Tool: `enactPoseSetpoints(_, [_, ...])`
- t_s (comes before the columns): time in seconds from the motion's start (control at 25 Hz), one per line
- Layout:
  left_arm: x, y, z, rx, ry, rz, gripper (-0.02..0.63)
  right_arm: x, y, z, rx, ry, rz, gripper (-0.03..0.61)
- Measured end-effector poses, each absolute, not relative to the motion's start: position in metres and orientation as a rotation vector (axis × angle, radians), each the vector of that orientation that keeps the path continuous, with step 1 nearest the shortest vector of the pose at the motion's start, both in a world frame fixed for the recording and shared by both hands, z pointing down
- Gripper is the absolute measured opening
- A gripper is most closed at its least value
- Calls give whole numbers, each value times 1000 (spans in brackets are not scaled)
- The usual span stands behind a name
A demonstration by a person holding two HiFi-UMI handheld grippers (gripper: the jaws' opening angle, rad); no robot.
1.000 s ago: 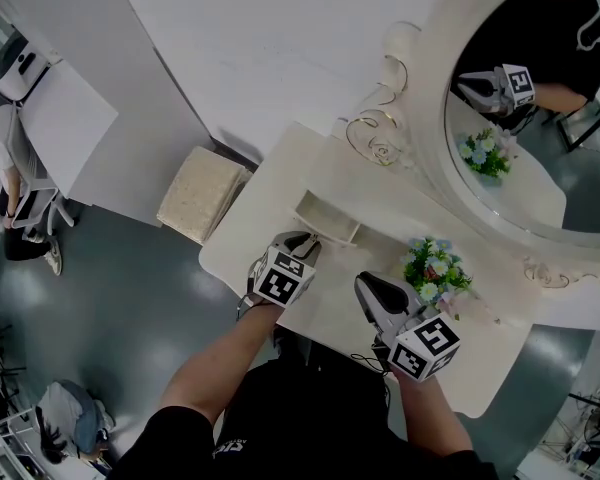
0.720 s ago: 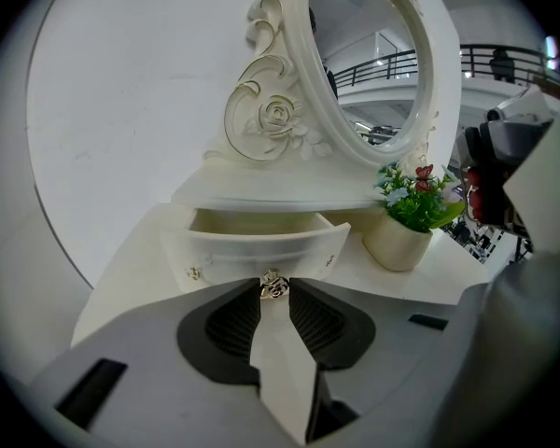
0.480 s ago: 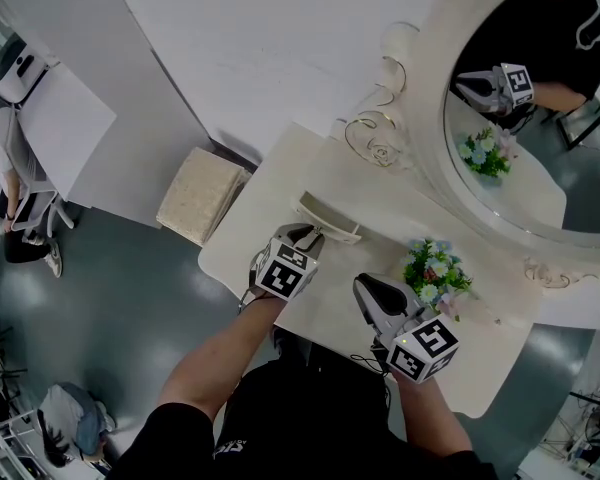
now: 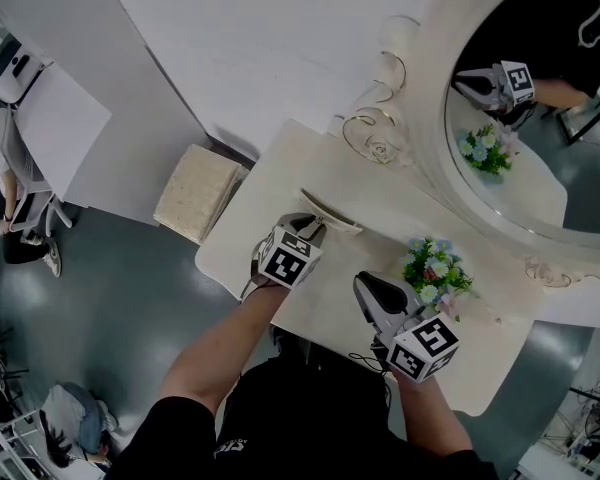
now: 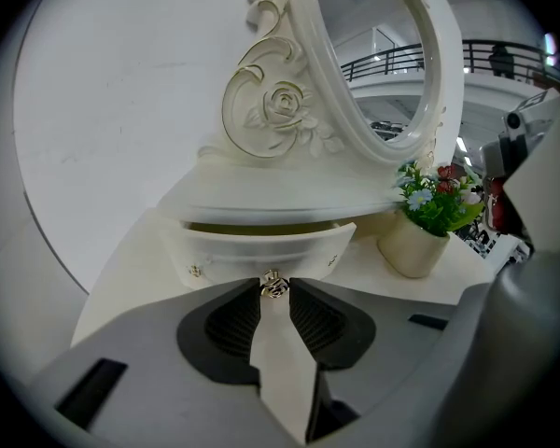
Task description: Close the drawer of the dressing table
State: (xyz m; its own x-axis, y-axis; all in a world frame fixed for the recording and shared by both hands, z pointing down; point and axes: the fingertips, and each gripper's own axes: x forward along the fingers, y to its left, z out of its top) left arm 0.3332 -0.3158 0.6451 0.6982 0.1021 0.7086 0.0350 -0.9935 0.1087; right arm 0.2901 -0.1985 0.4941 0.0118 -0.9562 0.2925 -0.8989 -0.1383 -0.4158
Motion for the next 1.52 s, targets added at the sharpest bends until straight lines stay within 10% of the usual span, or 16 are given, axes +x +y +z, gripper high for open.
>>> enactPoseSetpoints(1.32, [325, -317, 617, 2935, 169, 1078, 138, 284, -167, 450, -2304, 1923, -651, 37])
enactPoseSetpoints(1.52, [285, -329, 559, 3014, 154, 874, 69, 266, -175, 431, -2299, 1936, -605, 38])
